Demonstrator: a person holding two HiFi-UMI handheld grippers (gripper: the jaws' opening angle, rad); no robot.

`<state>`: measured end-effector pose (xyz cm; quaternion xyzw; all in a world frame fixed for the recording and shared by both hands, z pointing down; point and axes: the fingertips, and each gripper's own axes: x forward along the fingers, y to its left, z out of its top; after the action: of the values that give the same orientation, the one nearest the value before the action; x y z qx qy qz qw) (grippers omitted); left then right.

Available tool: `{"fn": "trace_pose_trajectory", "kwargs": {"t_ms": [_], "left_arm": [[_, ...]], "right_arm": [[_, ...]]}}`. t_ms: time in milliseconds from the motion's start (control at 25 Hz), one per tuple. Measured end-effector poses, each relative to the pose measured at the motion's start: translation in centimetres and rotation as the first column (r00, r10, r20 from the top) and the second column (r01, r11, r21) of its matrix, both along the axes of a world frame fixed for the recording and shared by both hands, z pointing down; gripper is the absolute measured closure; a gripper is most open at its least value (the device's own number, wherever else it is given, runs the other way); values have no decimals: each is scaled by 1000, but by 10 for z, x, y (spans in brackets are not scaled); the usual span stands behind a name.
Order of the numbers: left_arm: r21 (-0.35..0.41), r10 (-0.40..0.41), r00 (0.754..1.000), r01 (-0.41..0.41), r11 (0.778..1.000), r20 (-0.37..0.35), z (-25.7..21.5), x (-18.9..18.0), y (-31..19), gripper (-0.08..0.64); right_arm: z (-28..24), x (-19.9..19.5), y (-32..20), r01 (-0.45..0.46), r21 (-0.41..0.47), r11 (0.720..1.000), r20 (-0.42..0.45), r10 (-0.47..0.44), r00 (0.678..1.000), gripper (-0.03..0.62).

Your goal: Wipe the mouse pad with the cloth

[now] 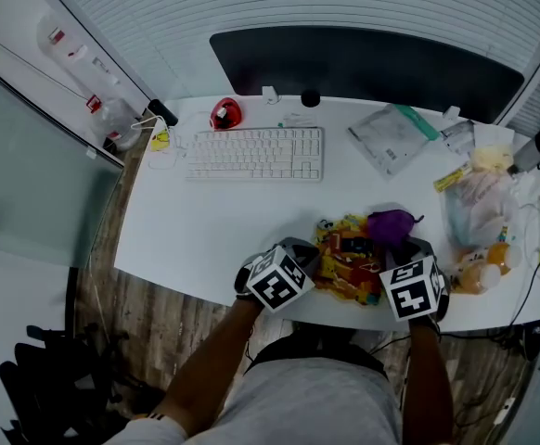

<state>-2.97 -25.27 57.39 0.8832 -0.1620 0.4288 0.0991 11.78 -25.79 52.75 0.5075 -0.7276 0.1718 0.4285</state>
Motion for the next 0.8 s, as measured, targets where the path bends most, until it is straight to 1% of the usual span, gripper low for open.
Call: {"fn": "trace_pose_trajectory", "kwargs": {"t_ms": [80, 160, 280, 400, 480, 600, 800], "left_arm": [[11, 3, 1000, -3, 1000, 2, -4, -5, 3, 543], [18, 19, 1000, -19, 1000, 19, -6, -10, 8, 543], [15, 38, 999, -38, 999, 39, -3, -15, 13, 543], [4, 52, 998, -52, 999, 45, 1, -14, 17, 543], [3, 63, 997, -63, 998, 51, 3, -13, 19, 543], [3, 70, 996, -70, 998, 57, 5, -13, 20, 543], [-1, 68, 996, -69, 998, 52, 5, -14, 20, 543]], "right_arm": [[-12, -25, 1, 59, 33, 998, 19, -59, 998, 523], [-21, -54, 6, 123, 45, 991, 31, -125, 992, 523], [-21, -97, 12, 212, 38, 976, 42, -214, 976, 523], [-10, -126, 18, 283, 8, 959, 24, -283, 959, 523], [-1, -136, 21, 310, -16, 951, 7, -310, 951, 523], [13, -138, 25, 323, -52, 945, -18, -325, 946, 523], [21, -118, 32, 282, -76, 956, -33, -286, 958, 523]]}}
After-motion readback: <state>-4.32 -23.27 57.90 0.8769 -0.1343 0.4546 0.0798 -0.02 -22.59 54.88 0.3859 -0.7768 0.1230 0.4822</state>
